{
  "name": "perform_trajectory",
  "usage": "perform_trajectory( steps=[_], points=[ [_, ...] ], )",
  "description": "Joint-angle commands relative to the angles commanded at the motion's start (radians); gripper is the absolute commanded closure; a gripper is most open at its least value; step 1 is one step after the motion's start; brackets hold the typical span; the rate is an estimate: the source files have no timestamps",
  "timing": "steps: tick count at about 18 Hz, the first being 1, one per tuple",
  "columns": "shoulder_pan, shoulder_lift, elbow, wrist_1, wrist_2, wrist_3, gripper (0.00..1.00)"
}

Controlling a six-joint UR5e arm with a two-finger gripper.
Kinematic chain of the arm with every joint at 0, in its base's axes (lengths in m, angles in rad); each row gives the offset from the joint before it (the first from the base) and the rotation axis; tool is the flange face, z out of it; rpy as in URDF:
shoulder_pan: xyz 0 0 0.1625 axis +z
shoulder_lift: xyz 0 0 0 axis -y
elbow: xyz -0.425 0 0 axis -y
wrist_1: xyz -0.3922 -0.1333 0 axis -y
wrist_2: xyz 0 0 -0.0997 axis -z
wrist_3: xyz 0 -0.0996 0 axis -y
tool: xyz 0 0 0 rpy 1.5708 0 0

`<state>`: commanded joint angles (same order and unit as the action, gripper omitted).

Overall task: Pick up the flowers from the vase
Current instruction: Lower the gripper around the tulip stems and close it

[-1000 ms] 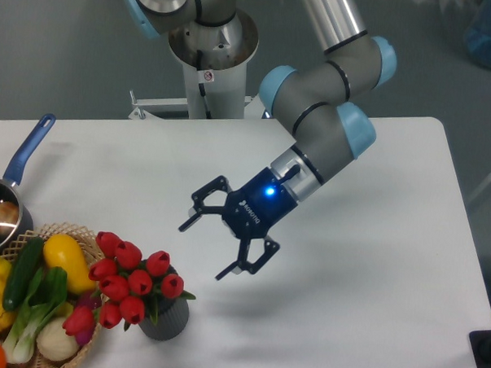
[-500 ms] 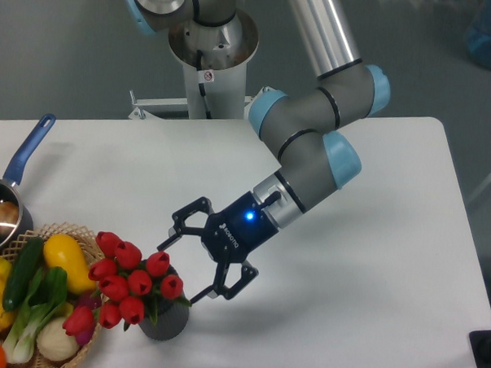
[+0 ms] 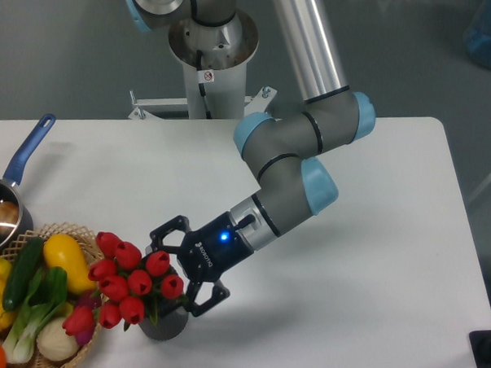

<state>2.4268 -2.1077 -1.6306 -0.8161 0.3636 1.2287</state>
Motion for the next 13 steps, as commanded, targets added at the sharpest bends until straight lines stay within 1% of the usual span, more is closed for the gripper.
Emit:
perform_trajectory(
  steps=[2, 3, 4, 11, 13],
  points=[
    [-0.003, 0.005, -0.003, 0.0, 0.0, 0.0, 0.76],
    [-0.003, 0.008, -0.014, 0.002, 0.002, 0.002, 0.85],
    [-0.003, 0.014, -0.018, 0.0, 0.005, 0.005, 0.92],
    [0.006, 0.035, -0.041, 0.0, 0.017, -0.002, 0.94],
    [0.009, 0.057, -0.048, 0.0, 0.012, -0.005, 0.94]
  ],
)
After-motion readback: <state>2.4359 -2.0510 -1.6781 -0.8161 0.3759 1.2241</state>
